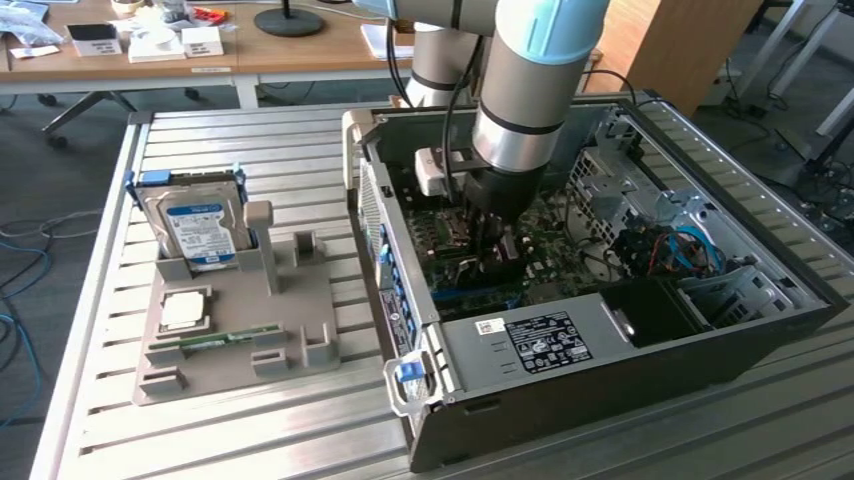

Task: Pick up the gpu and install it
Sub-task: 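Insert the gpu into the slot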

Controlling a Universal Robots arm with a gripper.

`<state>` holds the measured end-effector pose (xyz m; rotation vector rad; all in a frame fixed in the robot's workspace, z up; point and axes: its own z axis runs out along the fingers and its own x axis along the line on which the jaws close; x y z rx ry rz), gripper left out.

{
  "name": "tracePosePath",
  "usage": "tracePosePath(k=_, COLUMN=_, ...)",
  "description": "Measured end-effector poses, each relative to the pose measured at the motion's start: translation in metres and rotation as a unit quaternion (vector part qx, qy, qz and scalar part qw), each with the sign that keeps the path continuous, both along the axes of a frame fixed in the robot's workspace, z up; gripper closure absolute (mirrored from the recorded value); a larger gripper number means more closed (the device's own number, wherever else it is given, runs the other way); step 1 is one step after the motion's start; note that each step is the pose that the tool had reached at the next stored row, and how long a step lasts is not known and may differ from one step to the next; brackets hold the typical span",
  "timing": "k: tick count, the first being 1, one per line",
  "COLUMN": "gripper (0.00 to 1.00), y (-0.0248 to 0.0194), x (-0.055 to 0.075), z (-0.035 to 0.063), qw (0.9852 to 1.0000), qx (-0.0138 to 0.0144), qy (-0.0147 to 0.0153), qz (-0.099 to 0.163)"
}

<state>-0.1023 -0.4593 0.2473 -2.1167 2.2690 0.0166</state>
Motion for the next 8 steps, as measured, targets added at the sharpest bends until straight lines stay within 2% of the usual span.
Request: tracePosePath(k=8, gripper=0.6, y=0.0001, x=-0.0001, z=0.0, qw=1.0, qx=0.0, qy=0.0, qz=0.0)
